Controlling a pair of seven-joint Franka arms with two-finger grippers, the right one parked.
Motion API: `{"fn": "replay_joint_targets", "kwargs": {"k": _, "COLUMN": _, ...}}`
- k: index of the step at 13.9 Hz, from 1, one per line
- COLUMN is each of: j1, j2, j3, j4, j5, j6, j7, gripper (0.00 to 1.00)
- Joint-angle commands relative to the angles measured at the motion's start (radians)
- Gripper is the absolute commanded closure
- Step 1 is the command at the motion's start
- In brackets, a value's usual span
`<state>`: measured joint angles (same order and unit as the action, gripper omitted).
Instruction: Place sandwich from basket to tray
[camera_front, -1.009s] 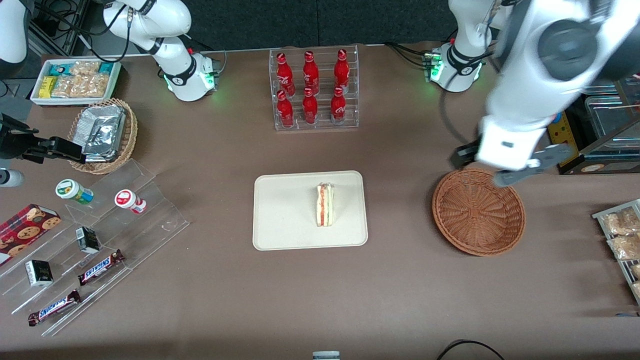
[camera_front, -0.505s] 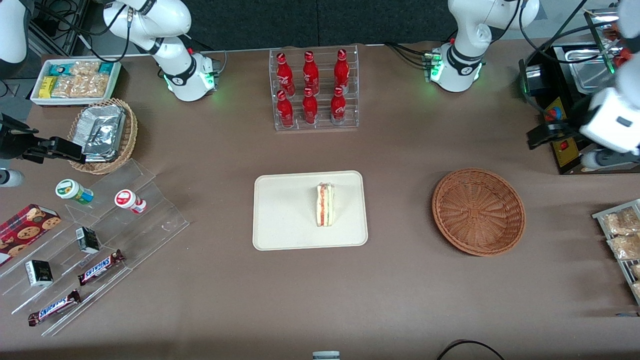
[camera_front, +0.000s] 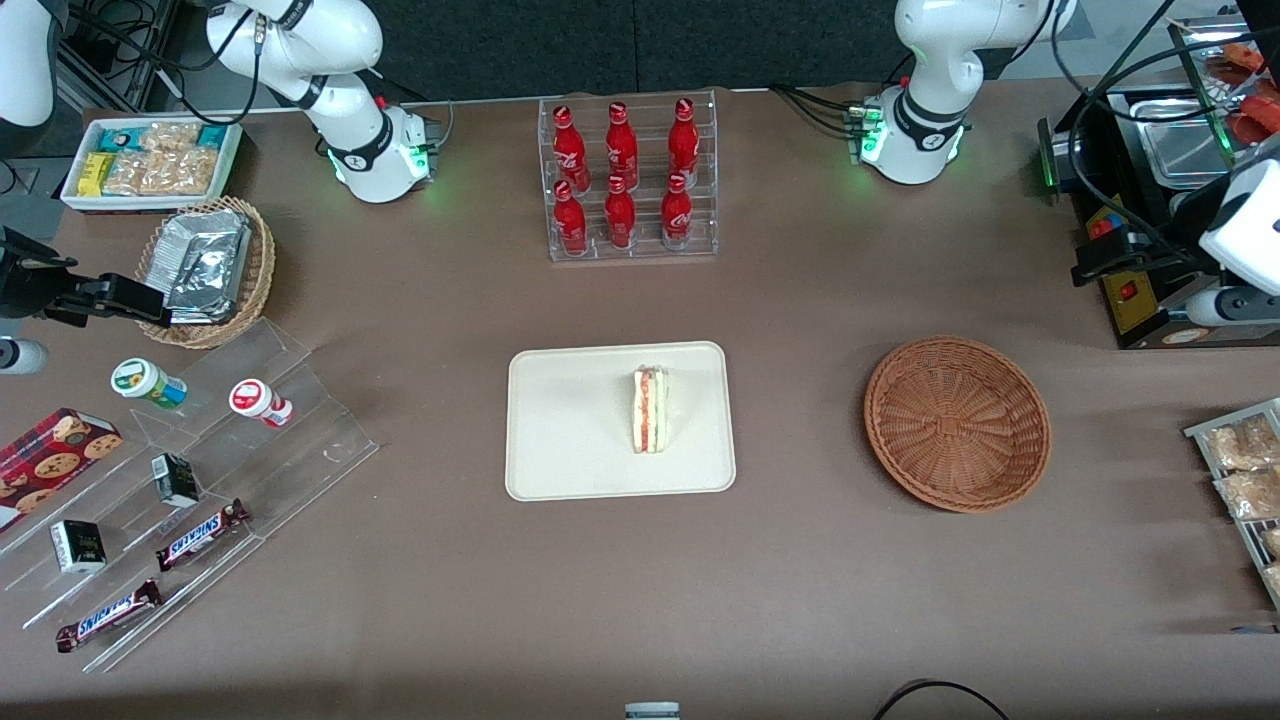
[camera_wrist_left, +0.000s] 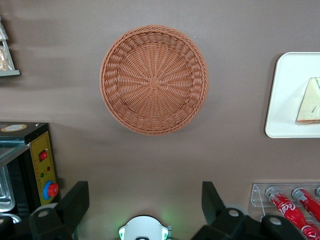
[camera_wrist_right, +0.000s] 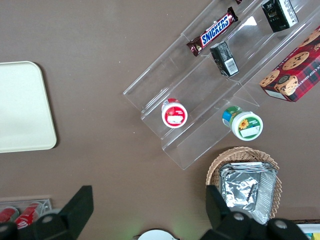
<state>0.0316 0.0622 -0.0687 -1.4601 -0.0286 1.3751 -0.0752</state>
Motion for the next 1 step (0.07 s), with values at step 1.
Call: {"fn": "replay_joint_targets", "kwargs": {"k": 1, "j1": 0.013, "j2": -0.009, "j3": -0.022, "j4": 0.024, "j5": 0.001, "j6": -0.028, "j7": 0.008, "gripper": 0.01}}
